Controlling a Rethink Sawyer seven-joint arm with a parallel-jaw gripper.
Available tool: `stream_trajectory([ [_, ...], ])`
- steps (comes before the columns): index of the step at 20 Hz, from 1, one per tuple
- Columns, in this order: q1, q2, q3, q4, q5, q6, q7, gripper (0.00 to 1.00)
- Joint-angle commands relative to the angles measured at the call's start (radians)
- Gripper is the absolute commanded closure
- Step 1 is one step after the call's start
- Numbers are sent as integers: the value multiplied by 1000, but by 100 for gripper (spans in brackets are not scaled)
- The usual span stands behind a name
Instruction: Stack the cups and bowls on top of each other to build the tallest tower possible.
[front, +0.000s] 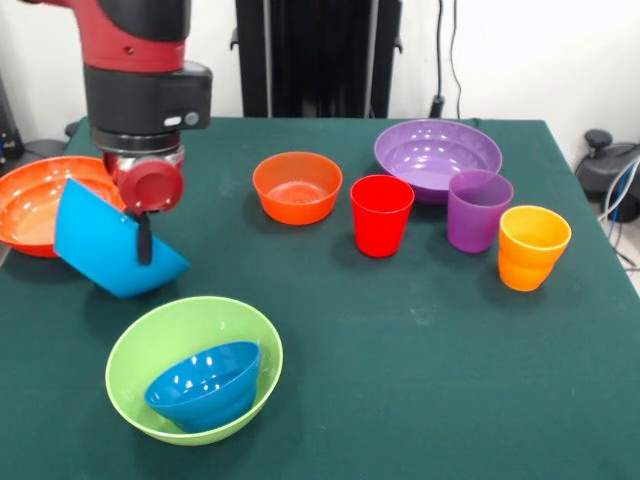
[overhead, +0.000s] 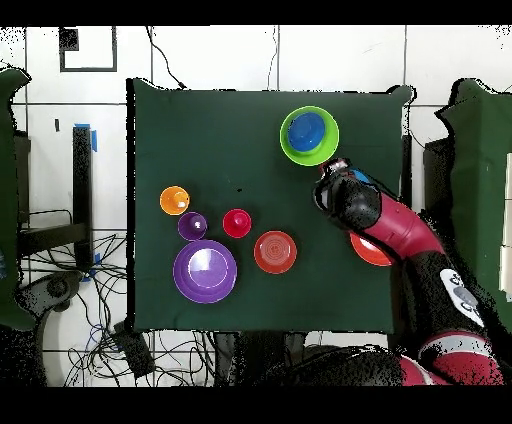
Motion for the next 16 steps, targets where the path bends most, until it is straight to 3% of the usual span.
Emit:
stream_trajectory([
  [1, -90, 39, 220, -46, 44, 55, 15, 100],
  [16, -254, -41, 486, 38, 193, 207, 37, 100],
])
